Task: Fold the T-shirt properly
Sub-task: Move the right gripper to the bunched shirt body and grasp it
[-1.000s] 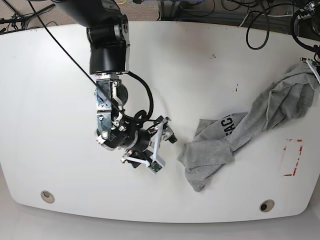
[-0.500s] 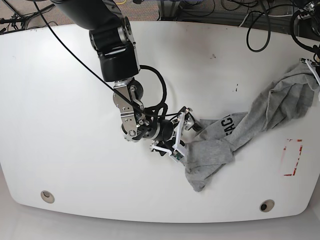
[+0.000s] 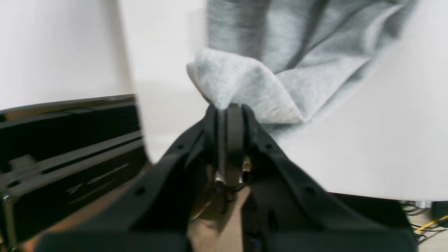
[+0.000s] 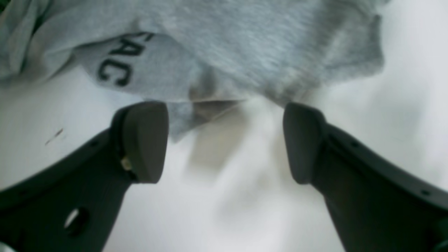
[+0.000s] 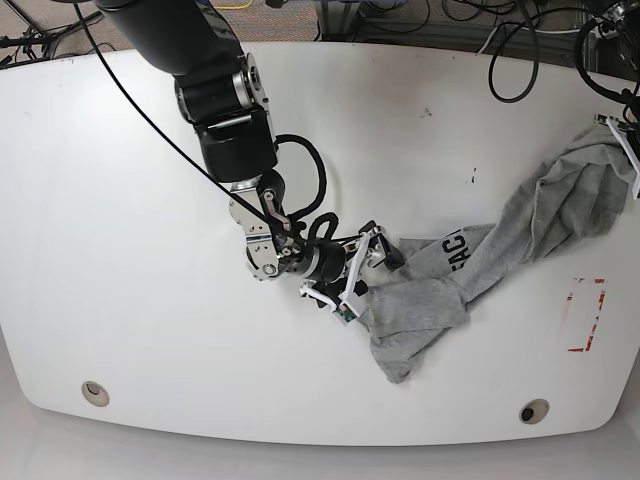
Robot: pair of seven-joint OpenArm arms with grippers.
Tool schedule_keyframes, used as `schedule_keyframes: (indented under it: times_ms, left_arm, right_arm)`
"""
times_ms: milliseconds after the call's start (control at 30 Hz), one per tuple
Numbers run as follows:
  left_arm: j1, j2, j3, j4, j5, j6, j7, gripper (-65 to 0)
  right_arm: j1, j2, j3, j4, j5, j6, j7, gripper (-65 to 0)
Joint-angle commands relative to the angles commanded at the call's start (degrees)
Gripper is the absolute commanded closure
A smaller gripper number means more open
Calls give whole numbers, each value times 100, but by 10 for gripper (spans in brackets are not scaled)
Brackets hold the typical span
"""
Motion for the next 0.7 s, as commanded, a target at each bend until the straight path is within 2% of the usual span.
schedule_keyframes:
  times_ms: [500,700]
  left_arm:
    - [0,18,211,9,9,0,0,0]
    - [0,18,211,9,0,0,0,0]
  right_arm:
    - [-264,-236,-9,-105,9,9,-35,-487]
    - [-334,-236,-378,-114,35,-18,0,-487]
